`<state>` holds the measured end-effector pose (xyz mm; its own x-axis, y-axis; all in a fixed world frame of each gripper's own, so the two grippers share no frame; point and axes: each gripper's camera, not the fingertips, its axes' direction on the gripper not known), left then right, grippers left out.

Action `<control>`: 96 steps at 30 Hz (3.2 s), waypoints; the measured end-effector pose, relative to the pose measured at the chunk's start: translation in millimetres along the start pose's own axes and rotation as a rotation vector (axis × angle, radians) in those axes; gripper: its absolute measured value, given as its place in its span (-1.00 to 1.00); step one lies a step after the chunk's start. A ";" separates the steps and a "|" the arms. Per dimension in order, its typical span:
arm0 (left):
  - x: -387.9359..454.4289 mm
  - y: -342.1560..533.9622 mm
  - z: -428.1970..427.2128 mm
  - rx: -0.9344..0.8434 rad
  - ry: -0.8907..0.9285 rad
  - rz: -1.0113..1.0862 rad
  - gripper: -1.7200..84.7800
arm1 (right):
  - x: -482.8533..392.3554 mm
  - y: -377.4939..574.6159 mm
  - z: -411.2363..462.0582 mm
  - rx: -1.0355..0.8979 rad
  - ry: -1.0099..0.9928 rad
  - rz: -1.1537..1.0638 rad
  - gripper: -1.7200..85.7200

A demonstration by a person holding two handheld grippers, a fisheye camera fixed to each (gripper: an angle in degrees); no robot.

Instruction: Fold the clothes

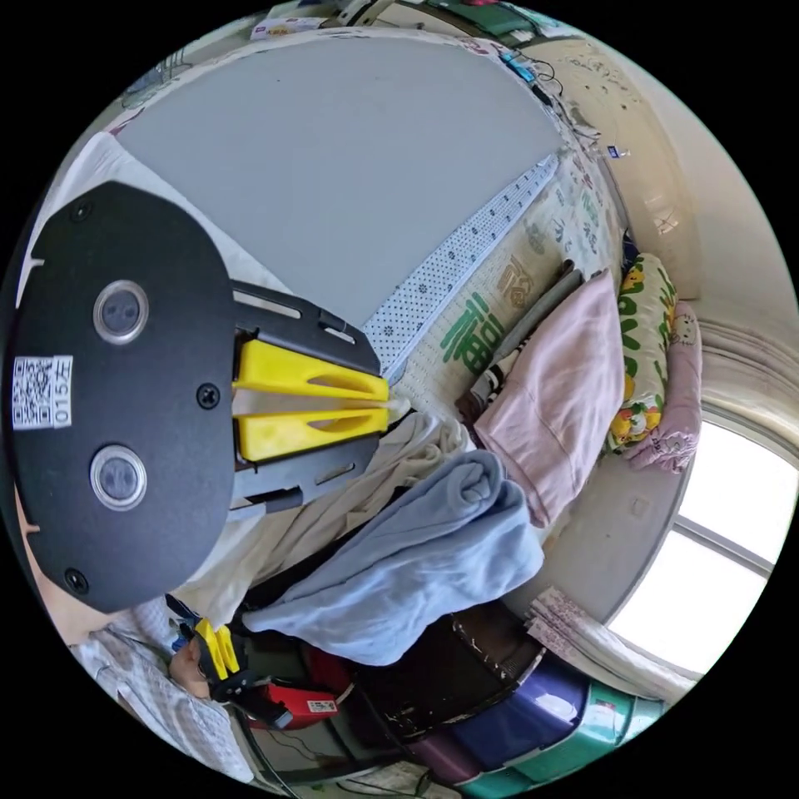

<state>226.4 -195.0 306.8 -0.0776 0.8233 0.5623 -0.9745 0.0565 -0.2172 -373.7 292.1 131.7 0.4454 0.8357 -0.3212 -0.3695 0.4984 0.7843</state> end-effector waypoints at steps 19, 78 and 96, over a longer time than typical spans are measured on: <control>-64.0 43.3 -281.0 0.400 0.111 -0.047 -0.94 | -239.6 -203.8 25.2 -0.158 -0.415 -0.710 -0.94; -298.3 365.3 -412.2 0.468 0.614 -0.562 -0.77 | -124.3 -455.8 564.2 -0.787 -0.430 -0.328 -0.70; -170.7 386.0 -416.5 0.425 0.266 -0.509 -0.93 | -96.6 -330.8 479.6 -0.520 -0.335 -0.478 -0.81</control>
<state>-48.7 -78.5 -205.3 0.4097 0.8663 0.2856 -0.8783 0.2901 0.3802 96.6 -64.0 157.9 0.8444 0.4301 -0.3194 -0.3732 0.9000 0.2254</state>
